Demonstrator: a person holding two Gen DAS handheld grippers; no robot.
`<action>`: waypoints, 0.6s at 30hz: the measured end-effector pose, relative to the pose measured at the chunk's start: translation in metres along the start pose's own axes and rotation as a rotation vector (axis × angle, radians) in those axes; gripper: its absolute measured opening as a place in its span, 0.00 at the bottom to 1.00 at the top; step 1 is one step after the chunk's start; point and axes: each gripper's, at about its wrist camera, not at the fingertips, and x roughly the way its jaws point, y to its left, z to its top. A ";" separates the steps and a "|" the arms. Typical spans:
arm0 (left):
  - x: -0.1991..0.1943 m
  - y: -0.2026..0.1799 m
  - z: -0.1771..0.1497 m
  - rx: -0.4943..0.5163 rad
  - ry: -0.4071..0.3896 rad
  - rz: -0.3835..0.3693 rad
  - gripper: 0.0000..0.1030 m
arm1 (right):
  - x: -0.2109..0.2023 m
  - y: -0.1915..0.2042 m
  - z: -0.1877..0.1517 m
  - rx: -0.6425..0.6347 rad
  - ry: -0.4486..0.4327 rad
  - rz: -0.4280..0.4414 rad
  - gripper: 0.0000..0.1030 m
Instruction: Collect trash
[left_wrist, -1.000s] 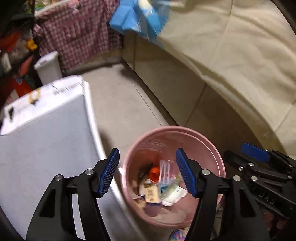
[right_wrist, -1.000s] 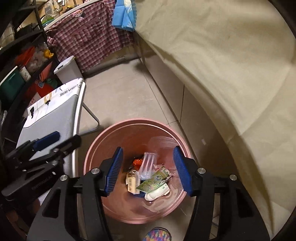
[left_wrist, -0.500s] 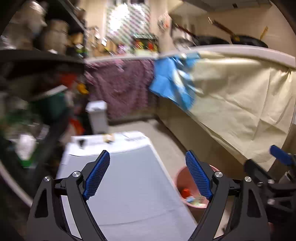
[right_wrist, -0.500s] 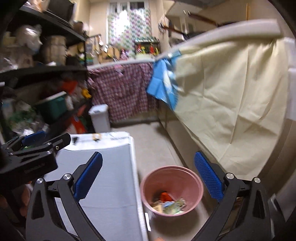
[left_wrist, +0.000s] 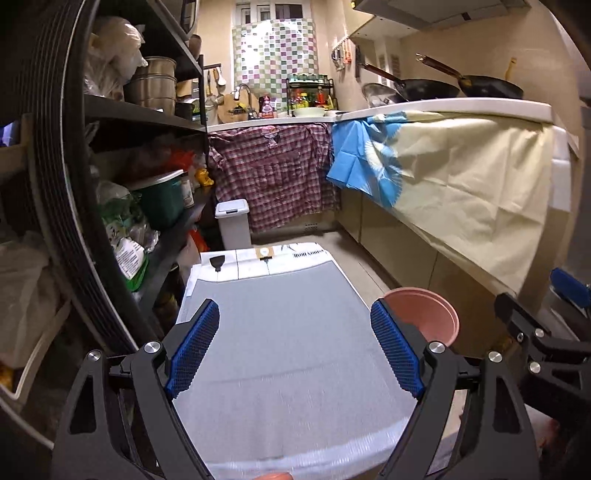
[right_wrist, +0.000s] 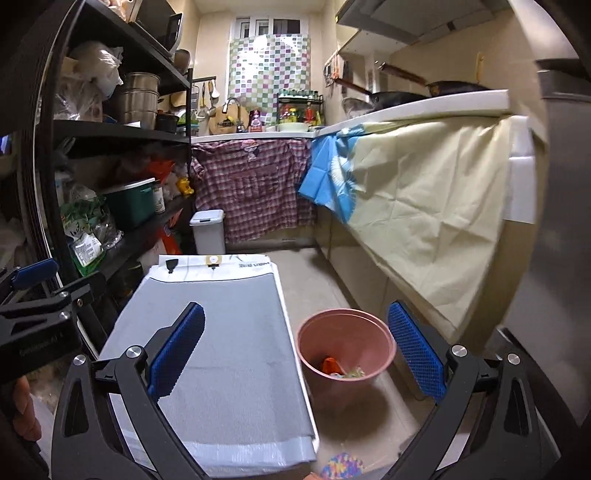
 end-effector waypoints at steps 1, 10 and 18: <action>-0.004 -0.002 -0.004 0.003 0.003 -0.006 0.79 | -0.006 0.000 -0.003 0.006 -0.001 0.001 0.95; -0.021 -0.006 -0.029 0.001 0.039 -0.015 0.79 | -0.029 0.004 -0.022 -0.006 0.018 0.014 0.95; -0.030 -0.003 -0.029 -0.003 0.020 0.017 0.79 | -0.031 0.004 -0.025 0.003 0.035 0.031 0.95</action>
